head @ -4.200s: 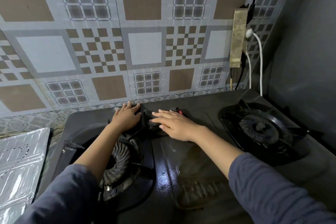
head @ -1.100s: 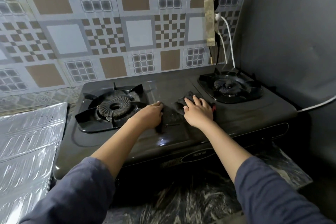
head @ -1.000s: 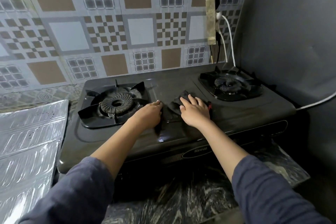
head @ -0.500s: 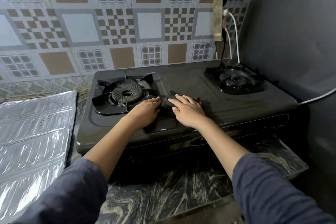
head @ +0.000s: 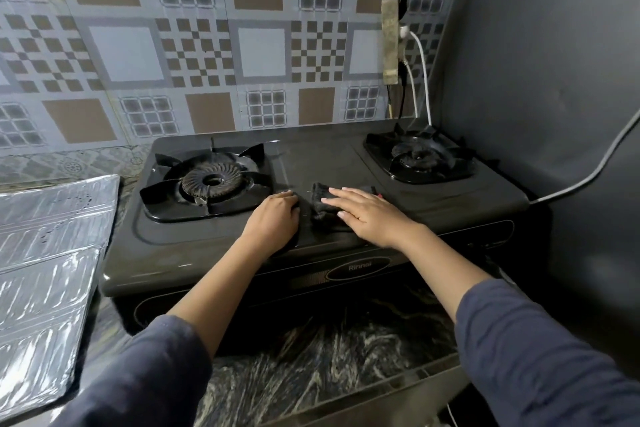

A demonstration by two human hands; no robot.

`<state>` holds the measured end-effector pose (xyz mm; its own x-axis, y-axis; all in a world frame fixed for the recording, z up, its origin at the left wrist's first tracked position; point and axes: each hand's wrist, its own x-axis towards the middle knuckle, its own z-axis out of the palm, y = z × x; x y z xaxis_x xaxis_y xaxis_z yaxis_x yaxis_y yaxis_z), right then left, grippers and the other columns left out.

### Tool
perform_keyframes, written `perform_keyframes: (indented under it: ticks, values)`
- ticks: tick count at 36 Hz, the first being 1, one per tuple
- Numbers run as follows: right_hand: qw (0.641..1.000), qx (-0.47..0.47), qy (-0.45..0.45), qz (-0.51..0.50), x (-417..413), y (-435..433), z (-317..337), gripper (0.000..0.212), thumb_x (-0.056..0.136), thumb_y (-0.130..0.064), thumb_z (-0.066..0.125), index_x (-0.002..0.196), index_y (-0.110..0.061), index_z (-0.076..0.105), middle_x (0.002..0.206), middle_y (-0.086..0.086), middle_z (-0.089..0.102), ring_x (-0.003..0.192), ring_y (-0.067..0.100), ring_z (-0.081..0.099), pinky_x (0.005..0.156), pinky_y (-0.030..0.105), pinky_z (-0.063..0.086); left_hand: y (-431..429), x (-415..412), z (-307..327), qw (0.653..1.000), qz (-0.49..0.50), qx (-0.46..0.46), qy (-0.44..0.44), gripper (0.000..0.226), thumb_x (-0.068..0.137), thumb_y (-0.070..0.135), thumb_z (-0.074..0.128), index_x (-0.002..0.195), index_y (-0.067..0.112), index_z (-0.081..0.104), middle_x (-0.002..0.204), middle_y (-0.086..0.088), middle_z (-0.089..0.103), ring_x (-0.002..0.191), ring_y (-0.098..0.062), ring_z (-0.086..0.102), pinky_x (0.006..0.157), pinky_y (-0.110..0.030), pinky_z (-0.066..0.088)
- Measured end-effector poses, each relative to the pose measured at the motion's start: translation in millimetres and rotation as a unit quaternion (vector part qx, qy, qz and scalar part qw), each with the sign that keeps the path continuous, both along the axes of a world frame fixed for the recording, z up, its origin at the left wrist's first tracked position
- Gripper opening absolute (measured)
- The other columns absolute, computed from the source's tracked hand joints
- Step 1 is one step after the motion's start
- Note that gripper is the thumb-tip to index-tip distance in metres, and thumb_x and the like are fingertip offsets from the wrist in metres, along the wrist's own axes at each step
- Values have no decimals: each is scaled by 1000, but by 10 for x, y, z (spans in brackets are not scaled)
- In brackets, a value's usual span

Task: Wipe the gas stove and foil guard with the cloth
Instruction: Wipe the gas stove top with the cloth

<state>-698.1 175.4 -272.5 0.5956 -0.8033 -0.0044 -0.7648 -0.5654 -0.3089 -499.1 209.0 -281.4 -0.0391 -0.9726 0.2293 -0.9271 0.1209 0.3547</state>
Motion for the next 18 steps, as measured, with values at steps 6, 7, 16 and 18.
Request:
perform_keyframes:
  ticks: [6, 7, 16, 18]
  values:
    - [999, -17, 13, -44, -317, -154, -16, 43, 101, -33, 30, 143, -37, 29, 156, -13, 19, 144, 10, 13, 115, 33, 11, -154, -307, 73, 1000, -6, 16, -12, 33, 93, 15, 42, 119, 3, 59, 134, -11, 54, 122, -30, 51, 99, -34, 38]
    - [999, -18, 14, -48, -379, -184, -29, 43, 101, -34, 30, 143, -37, 29, 156, -13, 19, 144, 11, 13, 116, 33, 12, -185, -350, 84, 1000, -6, 24, -13, 33, 94, 16, 42, 120, 4, 58, 136, -10, 53, 122, -31, 50, 99, -35, 39]
    - [997, -20, 13, -78, -998, -305, -32, 42, 100, -35, 30, 143, -37, 30, 155, -13, 22, 143, 10, 16, 114, 37, 16, -426, -774, 157, 998, -22, 53, -9, 35, 94, 17, 44, 125, 7, 57, 136, -8, 53, 123, -31, 49, 101, -36, 38]
    - [996, -27, 9, -79, -1161, -350, -43, 42, 100, -34, 31, 142, -36, 32, 154, -12, 24, 143, 11, 19, 113, 35, 18, -507, -888, 156, 998, -34, 59, -7, 37, 94, 17, 44, 129, 10, 54, 140, -6, 50, 126, -30, 47, 103, -35, 37]
